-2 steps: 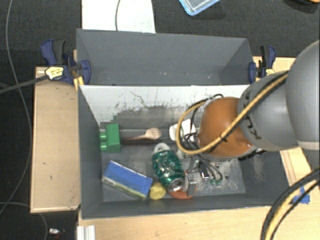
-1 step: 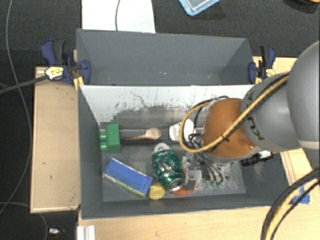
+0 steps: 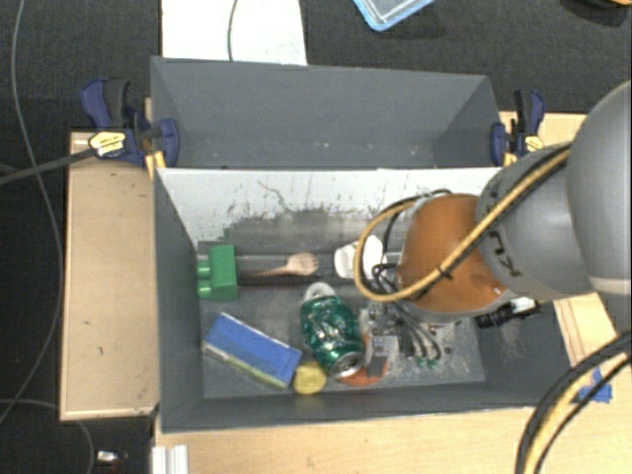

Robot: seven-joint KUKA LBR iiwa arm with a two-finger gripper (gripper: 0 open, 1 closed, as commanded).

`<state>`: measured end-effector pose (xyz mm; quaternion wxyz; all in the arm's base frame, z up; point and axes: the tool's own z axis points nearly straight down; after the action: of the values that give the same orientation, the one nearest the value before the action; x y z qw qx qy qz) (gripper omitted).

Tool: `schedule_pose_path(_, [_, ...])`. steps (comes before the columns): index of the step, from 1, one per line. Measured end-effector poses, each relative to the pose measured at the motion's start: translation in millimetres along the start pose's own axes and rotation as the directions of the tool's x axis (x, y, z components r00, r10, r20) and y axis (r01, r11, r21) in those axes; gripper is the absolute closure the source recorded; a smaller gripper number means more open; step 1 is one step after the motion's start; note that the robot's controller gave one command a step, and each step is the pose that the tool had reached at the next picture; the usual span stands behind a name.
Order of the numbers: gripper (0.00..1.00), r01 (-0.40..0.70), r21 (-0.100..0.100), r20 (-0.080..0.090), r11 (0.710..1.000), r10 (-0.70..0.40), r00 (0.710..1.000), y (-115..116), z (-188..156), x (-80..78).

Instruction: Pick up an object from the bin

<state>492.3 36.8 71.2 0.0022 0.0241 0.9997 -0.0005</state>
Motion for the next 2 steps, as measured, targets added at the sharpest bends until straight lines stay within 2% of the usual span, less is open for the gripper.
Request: schedule_pose_path(2, [1.0,0.002,0.0,0.0,1.0,-0.002,1.0,0.0,0.0,0.0])
